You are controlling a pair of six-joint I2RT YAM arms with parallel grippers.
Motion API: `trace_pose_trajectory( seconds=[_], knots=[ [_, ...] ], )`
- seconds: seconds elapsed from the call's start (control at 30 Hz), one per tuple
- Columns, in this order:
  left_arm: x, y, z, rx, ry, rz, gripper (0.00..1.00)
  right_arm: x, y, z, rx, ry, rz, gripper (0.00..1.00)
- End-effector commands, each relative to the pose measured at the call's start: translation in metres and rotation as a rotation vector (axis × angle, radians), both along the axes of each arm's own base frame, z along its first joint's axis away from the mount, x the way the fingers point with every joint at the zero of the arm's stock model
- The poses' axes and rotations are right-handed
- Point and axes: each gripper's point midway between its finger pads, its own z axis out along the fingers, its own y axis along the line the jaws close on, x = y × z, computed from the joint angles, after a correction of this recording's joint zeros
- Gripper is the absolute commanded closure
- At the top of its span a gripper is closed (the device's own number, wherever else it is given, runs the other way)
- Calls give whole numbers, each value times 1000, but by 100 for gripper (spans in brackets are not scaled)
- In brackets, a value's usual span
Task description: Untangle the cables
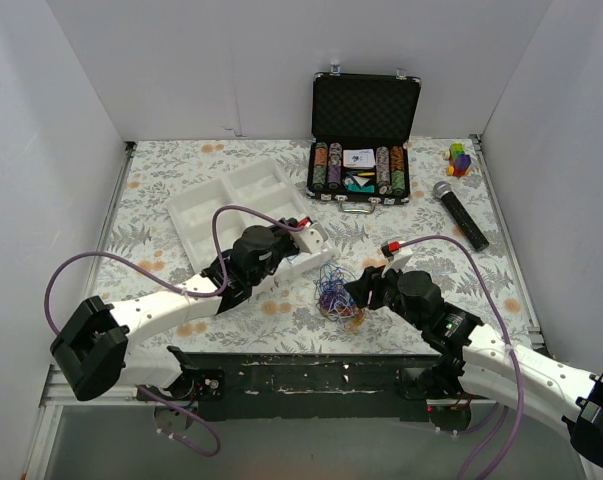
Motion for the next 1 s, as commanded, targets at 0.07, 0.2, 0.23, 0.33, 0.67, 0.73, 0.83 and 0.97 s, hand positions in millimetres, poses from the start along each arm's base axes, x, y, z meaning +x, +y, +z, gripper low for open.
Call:
trace_pose_trajectory(
  seconds=[0.07, 0.2, 0.23, 0.33, 0.67, 0.73, 0.83, 0.97],
  knots=[
    [-1, -4, -16, -3, 34, -25, 100, 3, 1, 14, 36, -29, -11, 44],
    [-11, -17, -33, -17, 107, -97, 100, 3, 0, 14, 42, -32, -13, 44],
    [-13, -21, -39, -20, 138, -109, 100, 3, 0, 14, 42, -33, -15, 44],
    [-18, -27, -57, -12, 208, -142, 100, 4, 0, 15, 44, -34, -15, 44],
    [-2, -11, -101, 61, 300, -66, 100, 4, 0, 20, 49, -42, -18, 43],
    [-4, -12, -107, 76, 316, -70, 100, 4, 0, 20, 54, -43, -19, 43],
    [-5, -14, -109, 82, 345, -81, 94, 5, -1, 16, 50, -42, -22, 43],
    [-9, -23, -98, 59, 372, -121, 55, 5, 0, 15, 46, -39, -20, 43]
  ],
)
